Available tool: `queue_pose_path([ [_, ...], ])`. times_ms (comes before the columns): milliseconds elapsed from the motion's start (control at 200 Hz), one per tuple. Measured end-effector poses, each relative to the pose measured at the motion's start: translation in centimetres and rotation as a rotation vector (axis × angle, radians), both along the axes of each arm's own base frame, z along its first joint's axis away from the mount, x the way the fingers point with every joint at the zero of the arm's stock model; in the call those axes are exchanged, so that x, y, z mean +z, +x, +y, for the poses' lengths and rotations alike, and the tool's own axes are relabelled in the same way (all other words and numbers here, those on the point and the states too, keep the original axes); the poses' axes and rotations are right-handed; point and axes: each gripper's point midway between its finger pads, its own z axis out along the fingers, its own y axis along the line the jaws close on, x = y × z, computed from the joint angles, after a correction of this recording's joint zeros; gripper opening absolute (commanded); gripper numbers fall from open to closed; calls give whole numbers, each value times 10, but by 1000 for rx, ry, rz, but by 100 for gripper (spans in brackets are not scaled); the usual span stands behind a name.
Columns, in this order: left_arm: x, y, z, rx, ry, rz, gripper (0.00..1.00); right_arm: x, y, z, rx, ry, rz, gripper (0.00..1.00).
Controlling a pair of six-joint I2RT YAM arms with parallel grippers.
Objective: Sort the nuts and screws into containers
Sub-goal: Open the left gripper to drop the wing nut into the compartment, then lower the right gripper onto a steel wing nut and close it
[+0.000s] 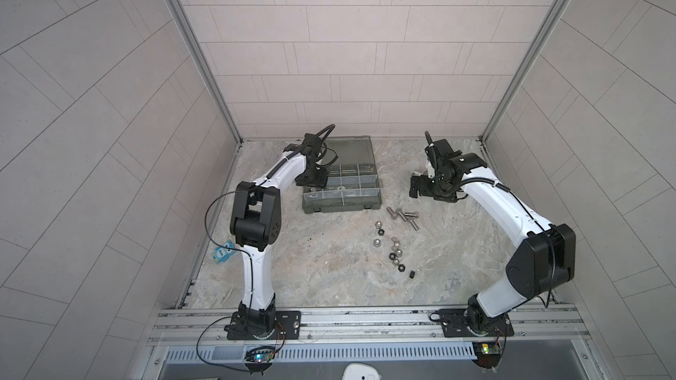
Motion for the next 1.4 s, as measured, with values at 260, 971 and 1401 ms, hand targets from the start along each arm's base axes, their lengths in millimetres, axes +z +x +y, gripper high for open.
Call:
queue_pose_path([
  [260, 24, -10, -9, 1, -74, -28, 91, -34, -4, -2, 15, -37, 98, 62],
  [971, 47, -106, -15, -41, -185, -7, 91, -88, -53, 52, 197, -16, 247, 47],
  [1401, 58, -137, -6, -29, -188, -30, 100, -123, -107, 91, 308, 27, 348, 40],
])
